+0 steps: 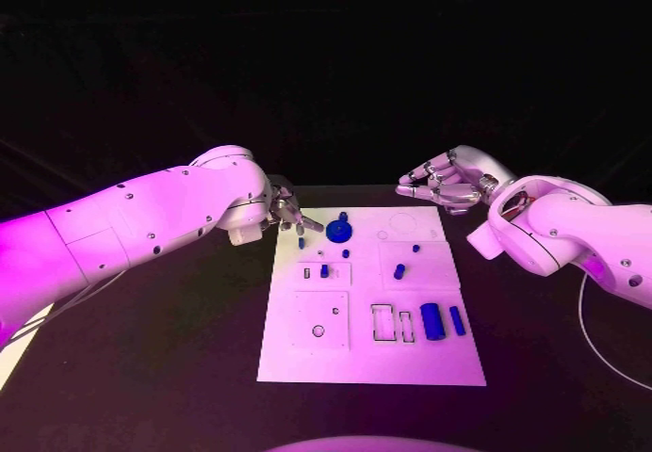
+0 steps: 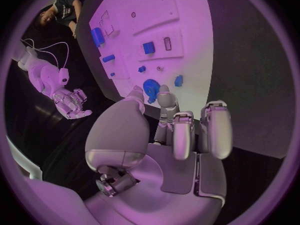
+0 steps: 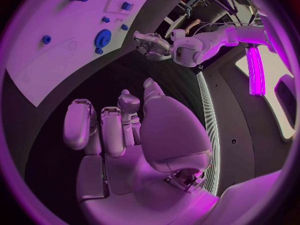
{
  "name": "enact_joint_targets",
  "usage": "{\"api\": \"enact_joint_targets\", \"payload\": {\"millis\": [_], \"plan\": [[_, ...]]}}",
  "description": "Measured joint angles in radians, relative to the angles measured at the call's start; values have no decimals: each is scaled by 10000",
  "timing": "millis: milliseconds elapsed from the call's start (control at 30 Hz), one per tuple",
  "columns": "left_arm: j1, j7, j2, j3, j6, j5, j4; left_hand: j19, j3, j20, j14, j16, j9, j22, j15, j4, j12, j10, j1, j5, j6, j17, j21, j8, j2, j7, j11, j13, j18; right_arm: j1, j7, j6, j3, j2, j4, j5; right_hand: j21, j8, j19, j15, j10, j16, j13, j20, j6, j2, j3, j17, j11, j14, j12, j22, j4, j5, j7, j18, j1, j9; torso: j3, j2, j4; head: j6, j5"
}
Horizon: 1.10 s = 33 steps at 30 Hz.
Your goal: Assemble the parts on the task board
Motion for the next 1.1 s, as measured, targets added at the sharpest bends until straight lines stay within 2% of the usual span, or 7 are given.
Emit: {"api": "enact_joint_targets", "payload": {"millis": [67, 167, 367, 500, 667, 1100], "plan": [[34, 9, 235, -22, 144, -2, -446, -7, -74, 14, 19, 0, -183, 0, 30, -3, -23, -51, 77, 0, -67, 0, 0, -195, 60, 67, 51, -54, 1, 0, 0, 4, -1, 18, -6, 2, 0, 0, 0, 0, 0, 0, -6, 0, 0, 0, -4, 0, 0, 0, 0, 0, -4, 0, 0, 1, 0, 0, -1, 0, -1, 14, 17], [58, 24, 526, -76, 341, -16, -1036, -28, -121, 63, 19, 0, -289, 0, 30, -11, -17, -51, 157, 0, -81, 0, 0, -247, 140, 81, 51, -27, 0, 0, 0, 11, -1, 39, -10, 3, 0, 0, 0, 0, 0, 0, -6, 0, 0, 0, -27, 0, 0, 0, 0, 0, -27, 0, 0, 0, 0, 0, -2, 5, -8, 33, 35], [64, 55, 1059, -314, 874, -47, -2100, -6, -258, 85, 19, 0, -434, -1, 30, 15, 188, 61, 246, 0, 140, -1, 65, -247, 229, 48, 53, 121, 0, 0, 0, 27, -2, 80, -29, 5, 0, 0, 0, 0, 0, 0, -6, 0, 0, 0, -27, 0, 0, 0, 0, 0, -27, 40, 0, 1, 0, 0, -9, 12, -17, 45, 74], [44, 102, 1269, -435, 1150, -65, -2521, -6, -311, 84, 19, 0, -457, -1, 30, 13, 252, 69, 261, 0, 211, -1, 66, -248, 244, 46, 45, 166, 0, 0, 0, 35, -2, 88, -47, 5, 0, 0, 0, 0, 0, 0, -6, 0, 0, 0, -27, 0, 0, 0, 0, 0, -28, 40, 0, 0, 0, 0, -12, 21, -23, 45, 92], [11, 168, 1379, -490, 1376, -80, -2751, -6, -311, 84, 19, 0, -477, -2, 30, 13, 298, 96, 314, 0, 300, -1, 66, -247, 296, 26, 18, 187, -1, -2, 0, 44, -2, 87, -51, 5, 0, 0, 0, 0, 0, 0, -6, 0, 0, 0, -27, 0, 0, 0, 0, 0, -28, 40, 0, 1, 0, 0, -12, 27, -25, 20, 87], [4, 334, 1453, -509, 1497, -77, -2827, -6, -397, 84, 19, 0, -501, -3, 29, -14, 362, 187, 338, 1, 406, -2, 107, -247, 403, -7, -2, 259, -1, -2, 3, 68, -3, 95, -70, 5, 0, 0, 1, 0, 0, 0, -5, 0, 0, 54, -26, 0, 0, 0, 0, 0, -28, 39, 0, 1, 55, 0, -2, 10, -26, -29, 86]]}}
